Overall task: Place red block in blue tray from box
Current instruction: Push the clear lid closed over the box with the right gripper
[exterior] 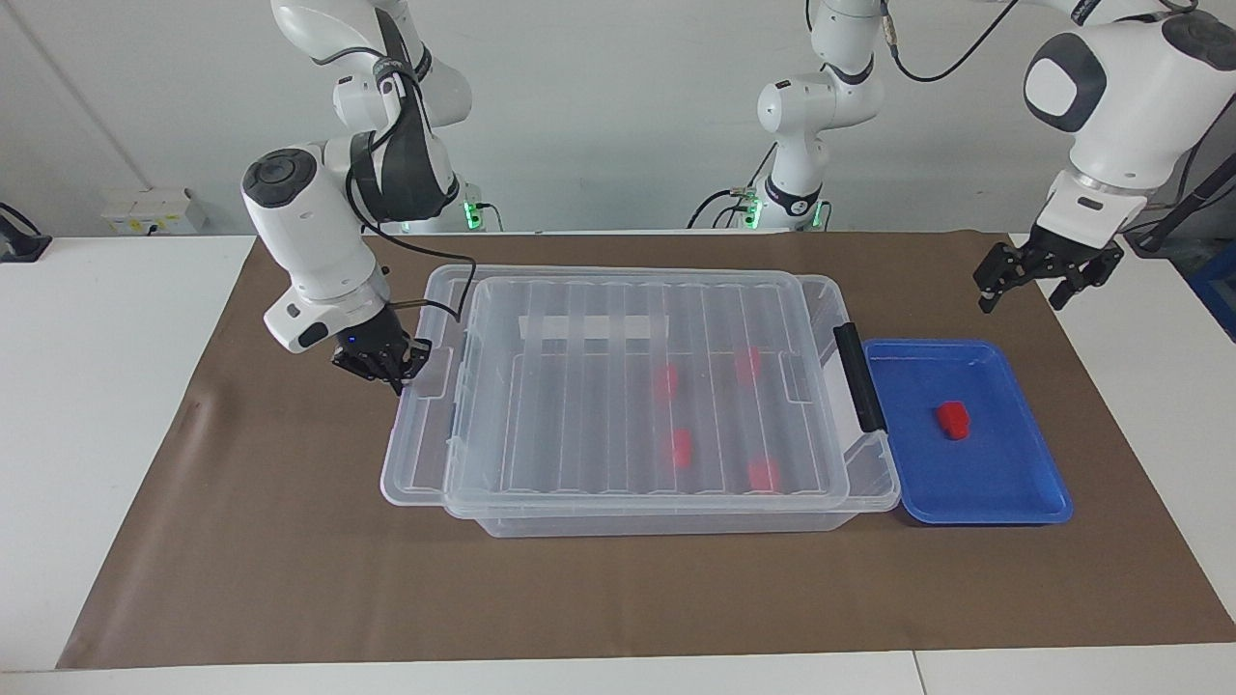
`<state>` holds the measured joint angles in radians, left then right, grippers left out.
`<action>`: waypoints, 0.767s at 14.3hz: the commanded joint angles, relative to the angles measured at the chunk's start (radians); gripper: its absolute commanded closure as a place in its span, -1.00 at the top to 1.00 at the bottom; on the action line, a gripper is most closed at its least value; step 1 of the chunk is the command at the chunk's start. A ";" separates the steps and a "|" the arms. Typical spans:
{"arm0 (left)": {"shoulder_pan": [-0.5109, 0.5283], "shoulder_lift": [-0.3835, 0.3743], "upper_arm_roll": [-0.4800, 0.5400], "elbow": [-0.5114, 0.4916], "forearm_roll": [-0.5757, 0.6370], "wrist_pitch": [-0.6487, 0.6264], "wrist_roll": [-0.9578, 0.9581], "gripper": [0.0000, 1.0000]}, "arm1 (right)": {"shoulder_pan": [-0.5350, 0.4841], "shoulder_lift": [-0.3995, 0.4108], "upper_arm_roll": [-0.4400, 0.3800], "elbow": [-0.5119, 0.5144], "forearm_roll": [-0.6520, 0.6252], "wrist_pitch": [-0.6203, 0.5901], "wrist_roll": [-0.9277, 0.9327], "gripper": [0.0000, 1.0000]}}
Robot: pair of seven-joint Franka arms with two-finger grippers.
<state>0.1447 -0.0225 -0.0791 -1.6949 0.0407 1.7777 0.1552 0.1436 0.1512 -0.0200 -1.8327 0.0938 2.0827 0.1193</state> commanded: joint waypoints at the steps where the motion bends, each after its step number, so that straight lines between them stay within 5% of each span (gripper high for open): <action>1: -0.010 -0.069 -0.030 -0.006 -0.016 -0.070 0.000 1.00 | 0.024 0.002 0.005 -0.017 0.029 0.033 0.042 -1.00; 11: -0.073 -0.077 -0.039 0.004 -0.036 -0.093 -0.109 1.00 | 0.056 -0.001 0.005 -0.019 0.029 0.028 0.069 -1.00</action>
<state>0.0807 -0.0929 -0.1307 -1.6940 0.0215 1.7089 0.0576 0.1931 0.1518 -0.0200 -1.8338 0.0995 2.0937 0.1707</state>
